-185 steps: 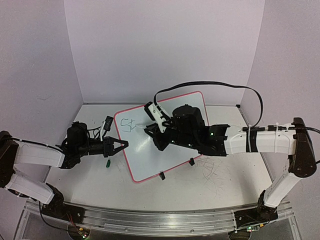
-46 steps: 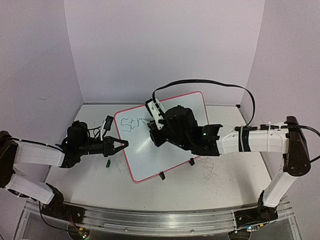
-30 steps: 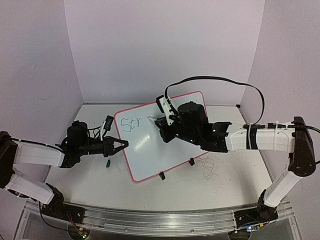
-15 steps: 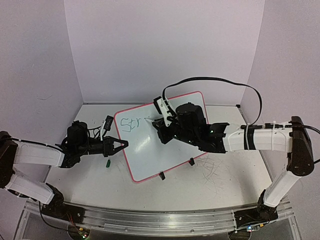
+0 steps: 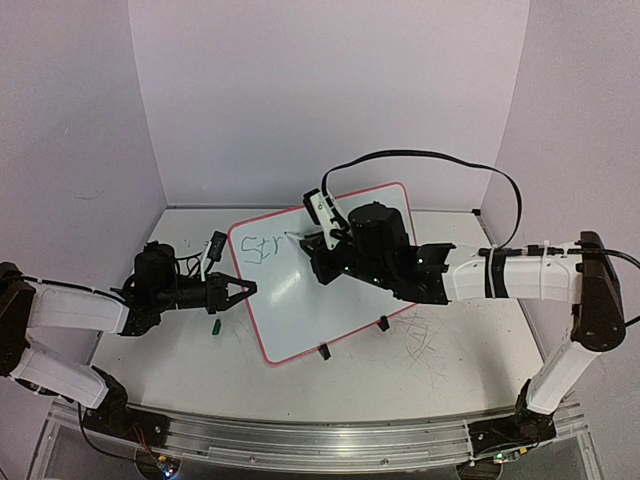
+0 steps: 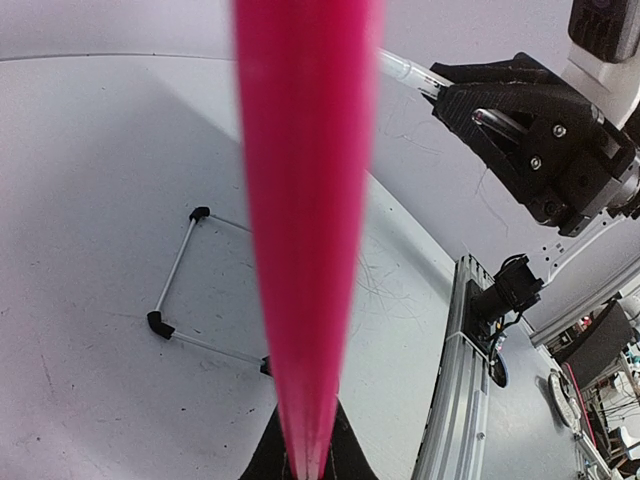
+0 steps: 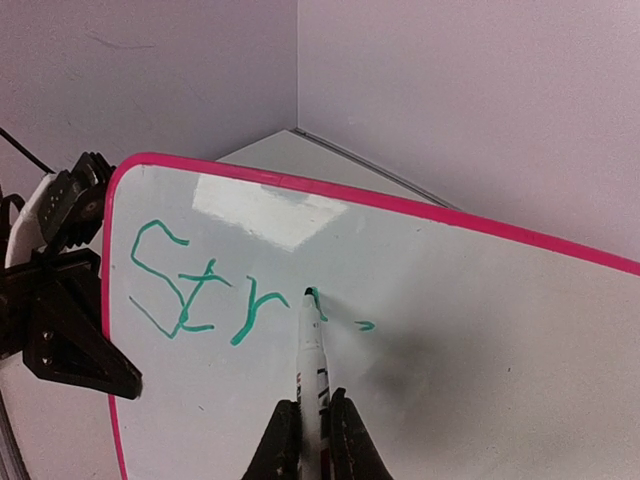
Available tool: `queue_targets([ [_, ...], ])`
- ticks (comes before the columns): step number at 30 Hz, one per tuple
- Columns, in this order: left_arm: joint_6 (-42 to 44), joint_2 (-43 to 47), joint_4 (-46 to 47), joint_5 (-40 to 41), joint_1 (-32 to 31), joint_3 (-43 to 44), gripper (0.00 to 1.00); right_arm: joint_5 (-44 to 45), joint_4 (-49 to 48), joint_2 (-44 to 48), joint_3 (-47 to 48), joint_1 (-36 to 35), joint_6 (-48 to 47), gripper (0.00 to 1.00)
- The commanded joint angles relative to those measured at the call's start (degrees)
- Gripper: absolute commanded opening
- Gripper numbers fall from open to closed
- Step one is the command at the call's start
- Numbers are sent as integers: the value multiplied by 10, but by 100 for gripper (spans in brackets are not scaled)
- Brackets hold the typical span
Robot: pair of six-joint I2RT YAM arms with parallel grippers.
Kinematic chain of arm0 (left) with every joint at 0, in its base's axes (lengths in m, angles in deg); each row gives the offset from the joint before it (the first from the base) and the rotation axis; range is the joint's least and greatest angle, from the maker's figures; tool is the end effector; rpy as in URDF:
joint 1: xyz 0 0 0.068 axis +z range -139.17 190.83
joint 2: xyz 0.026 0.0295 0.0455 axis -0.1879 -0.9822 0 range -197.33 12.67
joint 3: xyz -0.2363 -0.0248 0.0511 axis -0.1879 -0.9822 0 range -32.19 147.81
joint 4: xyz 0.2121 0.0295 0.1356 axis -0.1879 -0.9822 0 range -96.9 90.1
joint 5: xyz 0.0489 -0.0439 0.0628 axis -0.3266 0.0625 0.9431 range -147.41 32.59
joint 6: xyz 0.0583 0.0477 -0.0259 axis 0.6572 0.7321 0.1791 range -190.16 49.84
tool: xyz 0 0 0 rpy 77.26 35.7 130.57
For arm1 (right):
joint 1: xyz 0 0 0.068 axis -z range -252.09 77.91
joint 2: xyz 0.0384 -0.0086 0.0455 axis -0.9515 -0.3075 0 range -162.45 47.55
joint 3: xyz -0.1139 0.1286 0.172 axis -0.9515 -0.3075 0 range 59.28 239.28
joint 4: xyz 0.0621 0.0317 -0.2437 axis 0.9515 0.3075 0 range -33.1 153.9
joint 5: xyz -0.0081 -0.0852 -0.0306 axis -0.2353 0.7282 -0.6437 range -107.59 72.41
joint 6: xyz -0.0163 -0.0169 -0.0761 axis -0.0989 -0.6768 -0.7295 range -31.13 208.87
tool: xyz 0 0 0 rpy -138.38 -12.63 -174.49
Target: Write a sentence on the whiteboard
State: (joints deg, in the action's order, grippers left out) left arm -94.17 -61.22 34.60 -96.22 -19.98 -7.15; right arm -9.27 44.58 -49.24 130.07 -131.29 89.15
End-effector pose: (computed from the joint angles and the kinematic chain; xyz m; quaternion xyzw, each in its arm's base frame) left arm 0.2181 -0.1801 0.1674 0.2476 0.7316 -0.4992 0.3927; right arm 0.2257 0.3592 0.2616 -0.3467 0.7049 0.2561 0.5634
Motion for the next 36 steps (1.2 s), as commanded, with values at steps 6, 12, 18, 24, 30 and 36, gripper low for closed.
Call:
queue_targets([
  [6,36,9,10,14,0,17,0,-3,10,3,-9,-11,12,0],
  [12,36,8,9,15,0,17,0,0,20,8,-21,-11,17,0],
  [18,35,9,9,14,0,17,0,26,25,15,-28,-11,19,0],
  [24,34,11,8,13,0,17,0,64,26,16,-21,-11,21,0],
  [30,34,14,7,13,-1,15,0,78,27,15,-13,-10,24,0],
  [36,35,12,6,12,0,18,0,80,23,1,3,-8,23,0],
])
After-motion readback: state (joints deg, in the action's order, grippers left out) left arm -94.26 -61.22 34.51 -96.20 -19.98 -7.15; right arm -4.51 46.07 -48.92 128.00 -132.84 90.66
